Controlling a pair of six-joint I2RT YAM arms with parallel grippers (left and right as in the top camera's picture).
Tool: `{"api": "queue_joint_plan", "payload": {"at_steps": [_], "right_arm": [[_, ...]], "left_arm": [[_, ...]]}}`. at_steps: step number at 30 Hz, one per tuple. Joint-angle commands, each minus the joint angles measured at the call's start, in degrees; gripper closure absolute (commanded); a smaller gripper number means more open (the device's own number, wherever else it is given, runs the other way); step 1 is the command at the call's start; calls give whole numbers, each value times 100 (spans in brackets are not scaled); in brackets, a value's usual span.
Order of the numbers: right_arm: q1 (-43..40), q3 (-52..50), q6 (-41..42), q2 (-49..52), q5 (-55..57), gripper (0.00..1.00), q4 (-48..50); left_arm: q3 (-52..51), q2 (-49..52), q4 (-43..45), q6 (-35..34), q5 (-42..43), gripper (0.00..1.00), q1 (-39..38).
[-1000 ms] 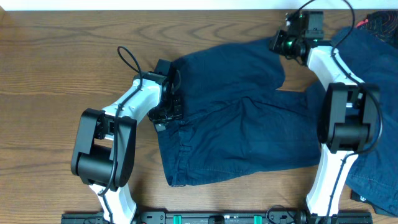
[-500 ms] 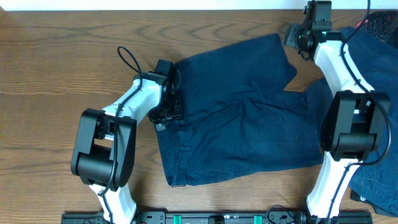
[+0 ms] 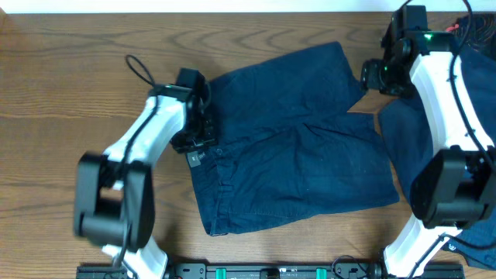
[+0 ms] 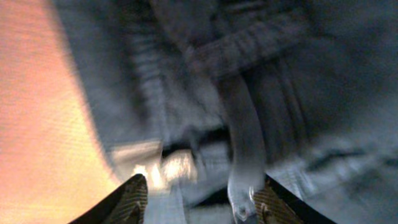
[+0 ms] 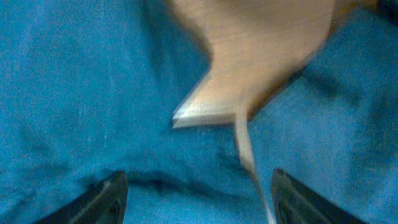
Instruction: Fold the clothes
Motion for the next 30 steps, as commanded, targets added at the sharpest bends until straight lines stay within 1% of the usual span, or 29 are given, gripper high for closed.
{"api": "queue_joint_plan", "payload": {"at_steps": [1,3,4,5,7,8,12,15,18,21,24,27,30], "right_arm": [[63,-173,-122,68,-203,29,-400],[96,-361,-125,68,-184,29,-525],[105,-474,-122,68,-149,31,-588],[116,-584,-101,68,-120,33,-616],[114,-817,17,68,-103,34,-623],[114,-916,66,68,-87,35,-621],[114,-1281,210,68,177,35,-610],[111,-1436,205,68,254,35,-592],[98,-1497,205,68,254,34,-555],[98,-1513,208,68,256,34,-555],[98,-1513,269,68,326,34,-555],[98,-1513,269,68,337,34,-555],[98,-1513,267,68,337,33,-555]], "left_arm": [[201,-695,-269,28,-98,41,0],[199,-798,-420,15,33,41,-31],[199,-811,-503,15,179,42,-35],[179,-807,-566,17,404,45,-35],[55,-776,-538,15,752,47,-35],[-20,-754,-501,11,831,47,-35],[-409,-632,-251,-31,1169,46,-35],[-708,-577,83,-33,1257,40,-35],[-981,-573,428,-31,1281,36,-35],[-1237,-570,741,-31,1523,35,-35],[-1510,-570,1119,-31,1956,35,-35],[-1788,-570,1587,-33,2323,35,-35],[-1967,-570,1853,-31,2651,37,-35]]}}
